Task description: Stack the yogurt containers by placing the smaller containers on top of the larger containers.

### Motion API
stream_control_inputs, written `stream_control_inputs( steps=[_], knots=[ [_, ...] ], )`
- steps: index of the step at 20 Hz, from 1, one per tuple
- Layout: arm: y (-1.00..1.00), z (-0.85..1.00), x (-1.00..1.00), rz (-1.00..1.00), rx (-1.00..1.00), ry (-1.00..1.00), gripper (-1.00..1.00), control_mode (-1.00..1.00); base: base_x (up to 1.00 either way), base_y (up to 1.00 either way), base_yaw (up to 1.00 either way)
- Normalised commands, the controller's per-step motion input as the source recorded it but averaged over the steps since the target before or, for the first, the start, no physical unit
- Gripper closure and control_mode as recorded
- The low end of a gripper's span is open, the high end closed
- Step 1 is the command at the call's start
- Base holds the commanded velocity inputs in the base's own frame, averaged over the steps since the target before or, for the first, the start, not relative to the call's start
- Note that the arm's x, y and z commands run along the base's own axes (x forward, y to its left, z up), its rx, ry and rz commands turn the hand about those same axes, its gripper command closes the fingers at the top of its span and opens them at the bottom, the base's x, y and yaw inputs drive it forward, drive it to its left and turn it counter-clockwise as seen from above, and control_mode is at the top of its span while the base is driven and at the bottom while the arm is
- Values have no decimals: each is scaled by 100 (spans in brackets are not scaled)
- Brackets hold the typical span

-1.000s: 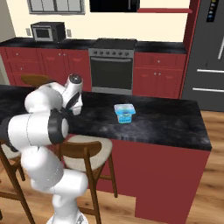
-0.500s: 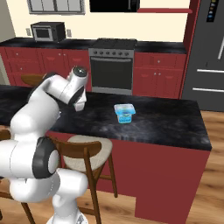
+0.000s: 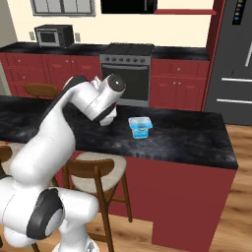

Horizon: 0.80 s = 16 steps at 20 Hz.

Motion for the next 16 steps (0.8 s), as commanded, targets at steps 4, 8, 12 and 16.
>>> stream_control_inputs(
  steps=[4,8,12,16],
  knots=[
    [-77,17,-35,7,8,-12,100,-100,0,0,0],
    [-71,2,-24,19,6,-7,100,-100,0,0,0],
    [-58,0,-7,26,1,-6,100,-100,0,0,0],
    [-48,1,2,31,0,-1,100,-100,0,0,0]
  ],
)
